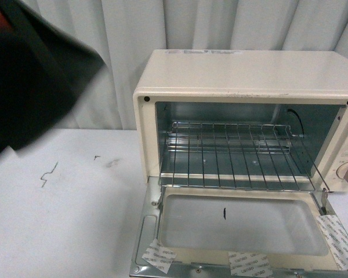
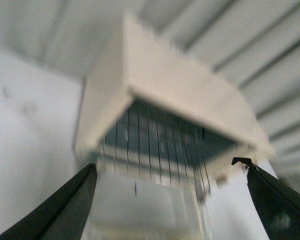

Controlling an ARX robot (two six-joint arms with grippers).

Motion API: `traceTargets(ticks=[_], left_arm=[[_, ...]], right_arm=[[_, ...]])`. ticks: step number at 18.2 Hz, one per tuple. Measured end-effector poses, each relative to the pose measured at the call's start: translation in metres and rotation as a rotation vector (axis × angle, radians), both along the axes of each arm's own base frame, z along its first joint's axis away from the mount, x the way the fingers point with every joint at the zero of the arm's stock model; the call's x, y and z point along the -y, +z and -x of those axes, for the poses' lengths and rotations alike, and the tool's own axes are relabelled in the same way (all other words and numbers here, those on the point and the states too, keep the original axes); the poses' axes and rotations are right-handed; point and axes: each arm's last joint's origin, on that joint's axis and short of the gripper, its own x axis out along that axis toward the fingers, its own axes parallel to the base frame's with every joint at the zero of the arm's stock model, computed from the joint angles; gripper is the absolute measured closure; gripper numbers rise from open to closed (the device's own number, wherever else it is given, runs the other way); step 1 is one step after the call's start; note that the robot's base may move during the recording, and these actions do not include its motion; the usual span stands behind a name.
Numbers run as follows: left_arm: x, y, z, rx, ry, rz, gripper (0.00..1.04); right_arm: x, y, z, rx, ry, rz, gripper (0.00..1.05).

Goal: Open oven

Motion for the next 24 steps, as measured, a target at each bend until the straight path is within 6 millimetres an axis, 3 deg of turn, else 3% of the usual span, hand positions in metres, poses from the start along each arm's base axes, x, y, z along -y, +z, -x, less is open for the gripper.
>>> traceTargets(ticks=[1,2,4,9,11,18,24], left_arm=[[-0.02,-0.001,0.006,0.158,0.177,-0.148,0.3],[-0.037,-0.009,0.01,0.182,0.248,-0.299,0.4],[-0.054,-0.016,0.016,0.199,0.239,-0.477,0.6],[-0.065,-0.02,0.021,0.212,0.23,-0.53,0.76],[-0.079,-0.025,0.027,0.218,0.235,-0.559,1.02],[-0.103,-0.042,0.042,0.225,0.215,-0.561,1.03],[-0.114,-0.041,0.045,0.229,0.259,-0.564,1.03]], right_arm=[[0.0,0.0,0.0,0.0,-0.001,0.0,0.06],[0.0,0.0,0.0,-0.001,-0.003,0.0,0.06],[0.0,0.0,0.0,0.0,0.0,0.0,0.06],[0.0,0.0,0.0,0.0,0.0,0.0,0.06],[0.0,0.0,0.0,0.0,0.0,0.0,0.06],[0.0,0.0,0.0,0.0,0.0,0.0,0.06],[0.0,0.0,0.0,0.0,-0.002,0.0,0.06]])
